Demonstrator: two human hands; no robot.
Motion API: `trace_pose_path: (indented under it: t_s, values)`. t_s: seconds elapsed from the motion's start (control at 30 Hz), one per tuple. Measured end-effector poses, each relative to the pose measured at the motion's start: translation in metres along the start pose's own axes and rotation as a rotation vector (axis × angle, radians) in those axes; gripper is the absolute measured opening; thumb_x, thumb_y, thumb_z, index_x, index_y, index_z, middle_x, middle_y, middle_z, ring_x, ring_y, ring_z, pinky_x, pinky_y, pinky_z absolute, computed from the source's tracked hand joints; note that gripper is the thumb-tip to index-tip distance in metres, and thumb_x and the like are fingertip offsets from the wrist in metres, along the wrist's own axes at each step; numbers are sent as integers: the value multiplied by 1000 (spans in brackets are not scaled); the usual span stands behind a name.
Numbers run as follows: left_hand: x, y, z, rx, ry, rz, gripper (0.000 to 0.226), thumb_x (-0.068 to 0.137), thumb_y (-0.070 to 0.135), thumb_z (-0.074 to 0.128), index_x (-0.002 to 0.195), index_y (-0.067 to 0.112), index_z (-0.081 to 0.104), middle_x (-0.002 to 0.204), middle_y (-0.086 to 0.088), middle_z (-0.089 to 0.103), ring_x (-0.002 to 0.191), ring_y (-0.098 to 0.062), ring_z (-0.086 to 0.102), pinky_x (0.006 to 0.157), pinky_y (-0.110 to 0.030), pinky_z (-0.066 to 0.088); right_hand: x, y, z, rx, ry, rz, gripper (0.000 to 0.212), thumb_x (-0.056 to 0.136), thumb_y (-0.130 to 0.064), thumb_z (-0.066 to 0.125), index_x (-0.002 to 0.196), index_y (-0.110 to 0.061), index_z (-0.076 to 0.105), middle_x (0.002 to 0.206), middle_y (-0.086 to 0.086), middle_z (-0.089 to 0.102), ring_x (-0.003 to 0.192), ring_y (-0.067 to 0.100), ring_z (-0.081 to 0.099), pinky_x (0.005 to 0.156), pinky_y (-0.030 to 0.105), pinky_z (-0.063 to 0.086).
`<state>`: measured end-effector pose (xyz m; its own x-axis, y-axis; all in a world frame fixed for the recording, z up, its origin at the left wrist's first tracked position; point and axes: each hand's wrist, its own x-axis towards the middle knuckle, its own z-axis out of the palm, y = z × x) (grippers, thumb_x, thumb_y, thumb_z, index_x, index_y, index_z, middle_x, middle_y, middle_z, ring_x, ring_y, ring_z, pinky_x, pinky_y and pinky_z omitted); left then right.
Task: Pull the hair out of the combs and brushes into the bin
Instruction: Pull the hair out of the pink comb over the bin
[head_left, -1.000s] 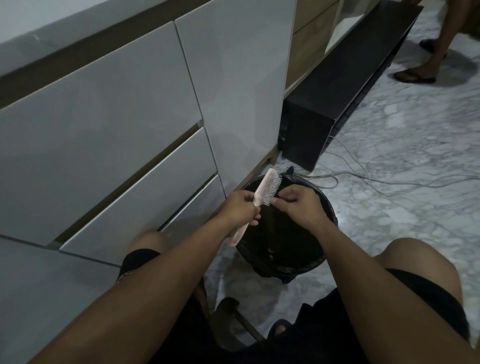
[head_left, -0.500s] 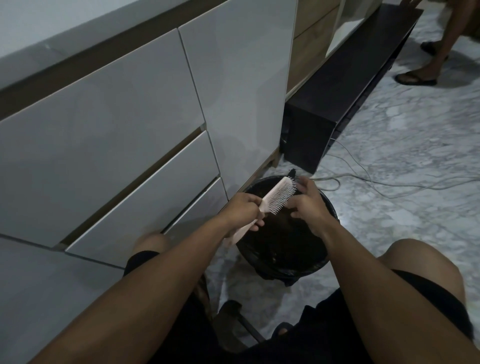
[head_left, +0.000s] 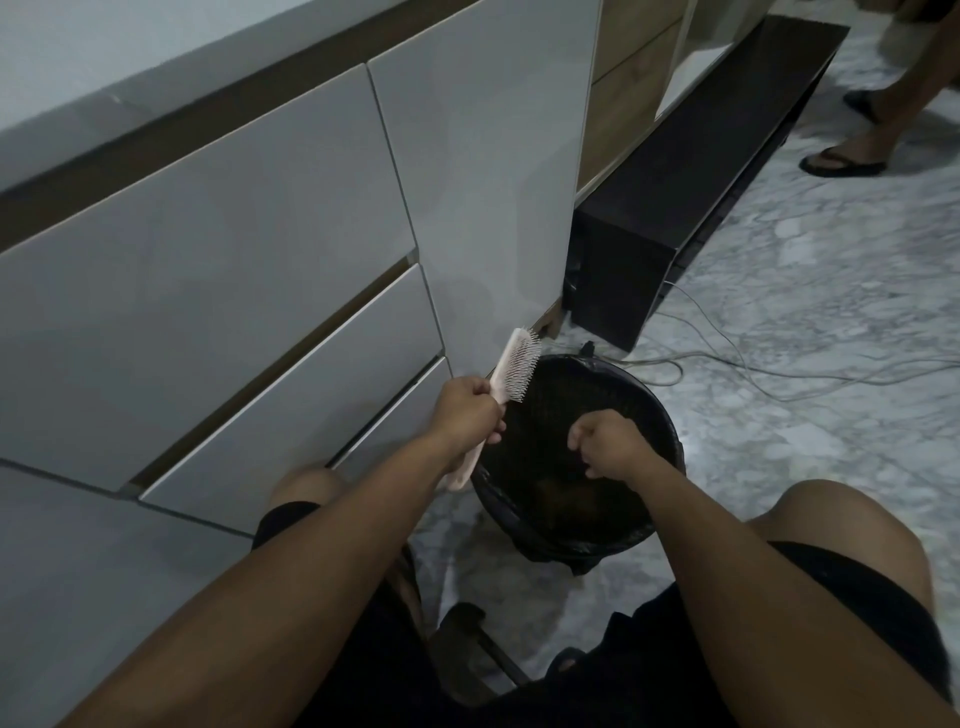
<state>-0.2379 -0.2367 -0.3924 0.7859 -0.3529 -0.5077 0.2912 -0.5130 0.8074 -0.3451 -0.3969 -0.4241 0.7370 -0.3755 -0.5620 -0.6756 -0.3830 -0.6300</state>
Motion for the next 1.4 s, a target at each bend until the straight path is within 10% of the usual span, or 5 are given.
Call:
trace_pose_path:
  t_s: [0.23,0.77,1.03,1.2,1.4]
  values:
    - [-3,-3,3,15,-73,-4,27,87,-6,54,110,1,66,84,-11,64,64,-15,62,50,-24,49,3,2,6,107,-3,18,41,94,-7,52,134,-17,50,107,7,62,84,24,69,70,37,61]
    - [-11,-8,9,106,-231,-26,40,85,-8,61,124,1,61,90,-11,66,75,-17,66,61,-26,55,-24,-27,2,385,258,-204,9,79,-8,76,81,-10,67,77,13,71,63,22,72,61,28,60]
    - [-18,-7,9,154,-232,57,42,82,-8,66,120,9,68,102,-8,68,73,-11,63,59,-21,53,-20,-25,1,363,391,-165,32,63,-43,81,82,-23,66,74,0,73,67,14,71,67,31,57]
    - [-19,-16,8,143,-233,81,42,81,-8,68,119,10,70,110,-8,70,72,-9,61,59,-21,51,-18,-23,-5,536,420,-18,4,76,-10,71,74,-12,70,74,10,74,60,15,72,71,35,61]
    - [-19,-17,4,144,-247,74,43,81,-9,68,119,11,70,115,-9,69,75,-12,62,59,-22,51,-15,-22,-7,501,560,0,14,76,-33,74,76,-20,69,72,-3,71,69,14,70,77,36,57]
